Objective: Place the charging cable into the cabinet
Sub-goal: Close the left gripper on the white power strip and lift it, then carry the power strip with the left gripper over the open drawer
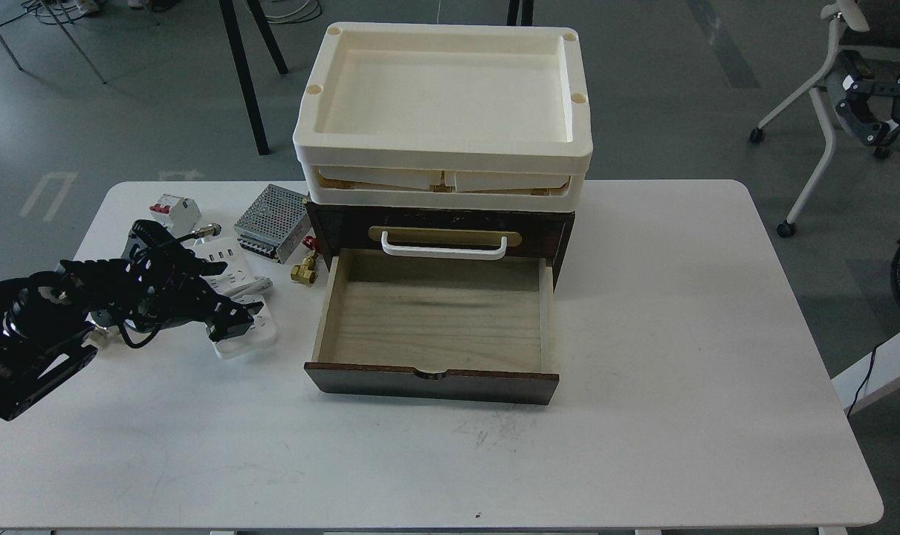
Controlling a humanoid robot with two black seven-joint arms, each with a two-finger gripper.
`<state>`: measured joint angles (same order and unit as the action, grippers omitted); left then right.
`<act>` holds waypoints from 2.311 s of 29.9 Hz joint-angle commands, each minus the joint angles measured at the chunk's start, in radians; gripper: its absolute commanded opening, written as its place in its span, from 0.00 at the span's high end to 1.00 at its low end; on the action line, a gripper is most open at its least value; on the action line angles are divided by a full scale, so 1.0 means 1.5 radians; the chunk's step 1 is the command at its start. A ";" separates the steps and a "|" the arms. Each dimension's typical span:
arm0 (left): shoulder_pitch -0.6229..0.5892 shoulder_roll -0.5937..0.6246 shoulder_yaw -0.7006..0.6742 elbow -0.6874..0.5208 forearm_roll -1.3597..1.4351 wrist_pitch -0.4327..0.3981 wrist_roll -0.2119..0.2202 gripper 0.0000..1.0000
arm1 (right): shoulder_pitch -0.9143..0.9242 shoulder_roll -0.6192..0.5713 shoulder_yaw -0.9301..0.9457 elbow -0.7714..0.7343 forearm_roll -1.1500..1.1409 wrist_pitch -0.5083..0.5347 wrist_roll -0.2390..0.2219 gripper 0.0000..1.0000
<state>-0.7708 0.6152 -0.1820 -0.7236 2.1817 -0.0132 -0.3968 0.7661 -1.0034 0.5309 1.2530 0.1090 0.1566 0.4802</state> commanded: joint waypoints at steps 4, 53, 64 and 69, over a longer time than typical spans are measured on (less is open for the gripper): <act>0.003 -0.009 0.019 0.033 0.000 0.032 -0.004 0.30 | -0.005 0.000 0.000 -0.001 0.000 -0.003 0.000 0.00; -0.059 0.438 0.010 -0.602 -0.436 -0.021 -0.061 1.00 | -0.029 0.011 0.000 -0.011 0.010 -0.016 0.001 0.00; -0.060 0.219 0.008 -0.628 -0.675 -0.092 -0.061 1.00 | -0.038 0.012 0.000 -0.013 0.018 -0.016 0.001 0.00; -0.050 0.138 0.019 -0.569 -0.680 -0.086 -0.046 1.00 | -0.042 0.016 0.000 -0.020 0.021 -0.015 0.002 0.00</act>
<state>-0.8537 0.8908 -0.1653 -1.6285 1.1670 -0.1519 -0.4790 0.7055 -0.9834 0.5299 1.2264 0.1386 0.1318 0.4827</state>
